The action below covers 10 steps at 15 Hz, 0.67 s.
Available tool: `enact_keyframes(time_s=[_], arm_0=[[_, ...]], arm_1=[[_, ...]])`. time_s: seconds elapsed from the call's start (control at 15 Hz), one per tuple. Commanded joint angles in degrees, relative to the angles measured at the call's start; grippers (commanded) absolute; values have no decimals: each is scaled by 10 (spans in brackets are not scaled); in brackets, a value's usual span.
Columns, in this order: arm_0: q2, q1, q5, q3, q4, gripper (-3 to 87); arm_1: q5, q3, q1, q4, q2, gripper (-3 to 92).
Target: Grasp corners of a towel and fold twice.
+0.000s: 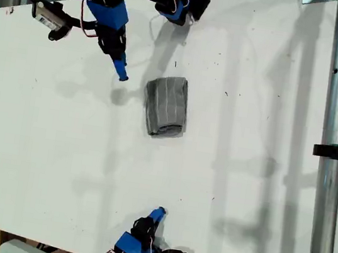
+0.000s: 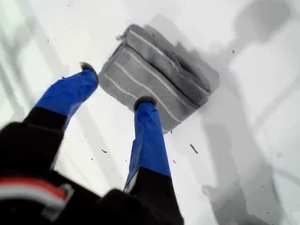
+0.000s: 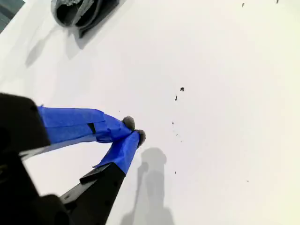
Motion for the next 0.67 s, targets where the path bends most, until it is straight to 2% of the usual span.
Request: enact_keyframes(time_s=[0.0,0.13,0.27,0.33,0.47,0.53,0.6], arm_0=[[3,-15,21,4,1,-22],[3,-16,-2,4,1,-4],[3,-41,11,4,1,-4],[3,-61,78,4,1,-4],[3,-70,378,4,1,-4],[2,-68,408,4,-3,-6],[2,-68,392,4,0,-7]], arm_1=[[72,151,20,-24,104,1],[126,342,38,-54,275,-3],[199,514,48,-50,460,-3],[224,579,38,-46,569,-3],[318,630,20,-63,583,10],[393,667,-8,-62,583,25],[382,686,-40,-63,579,61]])
